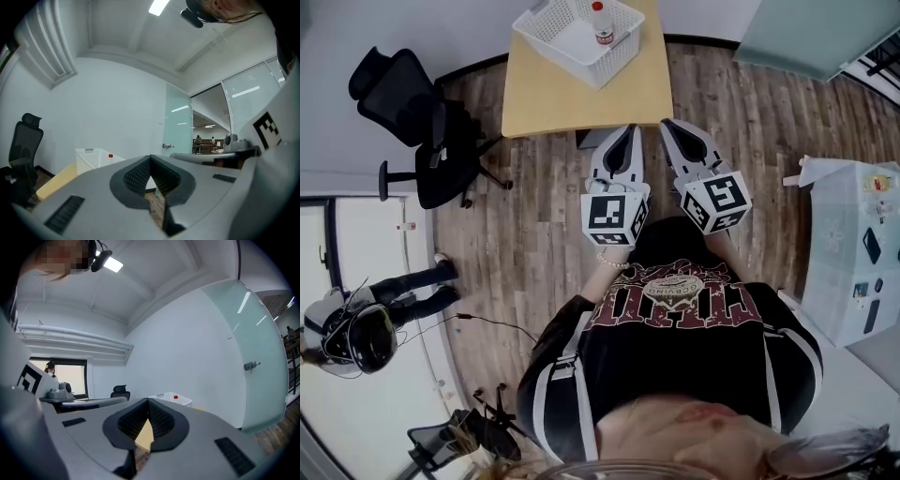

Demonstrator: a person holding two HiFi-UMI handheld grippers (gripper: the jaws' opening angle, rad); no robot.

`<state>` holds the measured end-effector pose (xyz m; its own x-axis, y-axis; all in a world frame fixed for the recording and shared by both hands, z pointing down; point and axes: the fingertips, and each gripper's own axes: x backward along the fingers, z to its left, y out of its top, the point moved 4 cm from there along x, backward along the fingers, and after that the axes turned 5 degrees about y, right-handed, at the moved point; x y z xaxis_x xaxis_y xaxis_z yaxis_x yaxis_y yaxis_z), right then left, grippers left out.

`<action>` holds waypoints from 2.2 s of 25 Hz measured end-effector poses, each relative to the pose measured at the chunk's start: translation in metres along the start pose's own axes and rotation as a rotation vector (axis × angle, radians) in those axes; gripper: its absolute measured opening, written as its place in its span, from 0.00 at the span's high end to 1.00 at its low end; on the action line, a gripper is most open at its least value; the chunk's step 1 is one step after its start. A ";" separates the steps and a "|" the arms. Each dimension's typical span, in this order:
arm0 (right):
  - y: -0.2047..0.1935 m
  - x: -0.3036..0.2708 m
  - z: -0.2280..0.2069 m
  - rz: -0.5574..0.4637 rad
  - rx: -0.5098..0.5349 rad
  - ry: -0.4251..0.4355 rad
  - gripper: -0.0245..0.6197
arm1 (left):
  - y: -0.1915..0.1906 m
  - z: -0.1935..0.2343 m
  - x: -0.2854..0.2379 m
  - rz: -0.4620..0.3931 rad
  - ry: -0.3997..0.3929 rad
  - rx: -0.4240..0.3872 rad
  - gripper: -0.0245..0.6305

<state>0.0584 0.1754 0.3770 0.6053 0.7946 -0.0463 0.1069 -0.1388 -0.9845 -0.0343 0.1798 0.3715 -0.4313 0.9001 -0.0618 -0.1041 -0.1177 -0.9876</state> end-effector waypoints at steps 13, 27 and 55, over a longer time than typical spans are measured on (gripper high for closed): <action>0.002 -0.062 -0.011 0.001 0.013 -0.053 0.94 | 0.008 0.047 -0.044 0.007 -0.064 -0.006 0.89; 0.000 -0.085 -0.013 -0.002 -0.009 -0.124 0.94 | 0.008 0.072 -0.062 0.041 -0.128 -0.011 0.89; 0.003 -0.131 -0.077 0.061 -0.027 -0.042 0.94 | 0.004 0.083 -0.133 0.075 -0.039 0.021 0.89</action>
<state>0.0395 0.0253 0.3934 0.5776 0.8083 -0.1139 0.0922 -0.2032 -0.9748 -0.0518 0.0250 0.3877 -0.4734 0.8713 -0.1295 -0.0889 -0.1935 -0.9771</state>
